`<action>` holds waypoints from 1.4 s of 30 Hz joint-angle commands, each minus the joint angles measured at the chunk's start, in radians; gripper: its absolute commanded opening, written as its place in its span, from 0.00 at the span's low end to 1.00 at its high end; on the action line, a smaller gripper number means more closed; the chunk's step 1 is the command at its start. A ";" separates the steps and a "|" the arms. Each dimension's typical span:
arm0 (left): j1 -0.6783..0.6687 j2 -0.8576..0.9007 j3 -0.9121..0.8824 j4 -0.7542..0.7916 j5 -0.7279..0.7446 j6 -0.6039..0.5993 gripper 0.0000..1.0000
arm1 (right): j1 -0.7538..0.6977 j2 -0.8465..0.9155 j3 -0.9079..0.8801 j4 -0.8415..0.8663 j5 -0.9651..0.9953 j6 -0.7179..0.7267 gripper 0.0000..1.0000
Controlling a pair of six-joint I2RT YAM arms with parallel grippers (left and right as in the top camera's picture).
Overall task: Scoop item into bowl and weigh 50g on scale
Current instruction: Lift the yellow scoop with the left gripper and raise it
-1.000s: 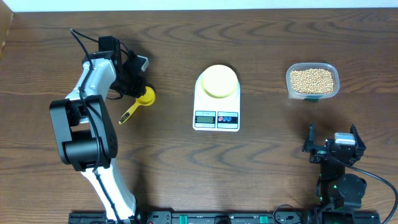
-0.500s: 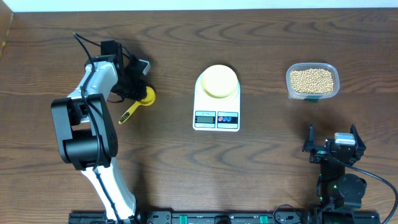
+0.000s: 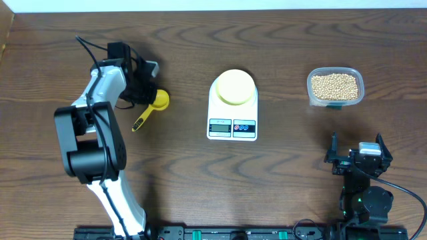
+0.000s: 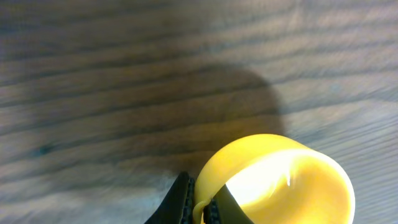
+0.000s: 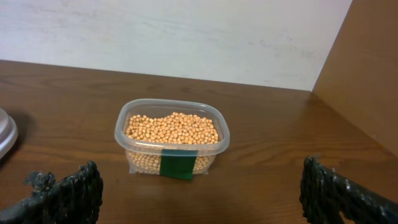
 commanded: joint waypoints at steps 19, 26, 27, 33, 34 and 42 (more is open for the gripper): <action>-0.002 -0.641 0.061 0.029 -0.017 -0.962 0.07 | 0.006 -0.006 -0.002 -0.003 0.008 -0.008 0.99; -0.005 -0.635 0.054 0.014 -0.016 -1.036 0.07 | 0.006 -0.006 -0.002 -0.003 0.008 -0.008 0.99; -0.006 -0.635 0.054 0.013 -0.016 -1.054 0.07 | 0.006 -0.006 -0.002 -0.003 0.008 -0.008 0.99; -0.012 -0.634 0.054 -0.127 -0.018 -1.062 0.08 | 0.006 -0.006 -0.002 -0.003 0.008 -0.008 0.99; -0.012 -0.633 0.054 -0.143 -0.018 -1.062 0.07 | 0.006 -0.006 -0.002 -0.003 0.008 -0.008 0.99; -0.012 -0.631 0.054 -0.254 -0.048 -1.216 0.08 | 0.006 -0.006 -0.002 -0.003 0.008 -0.008 0.99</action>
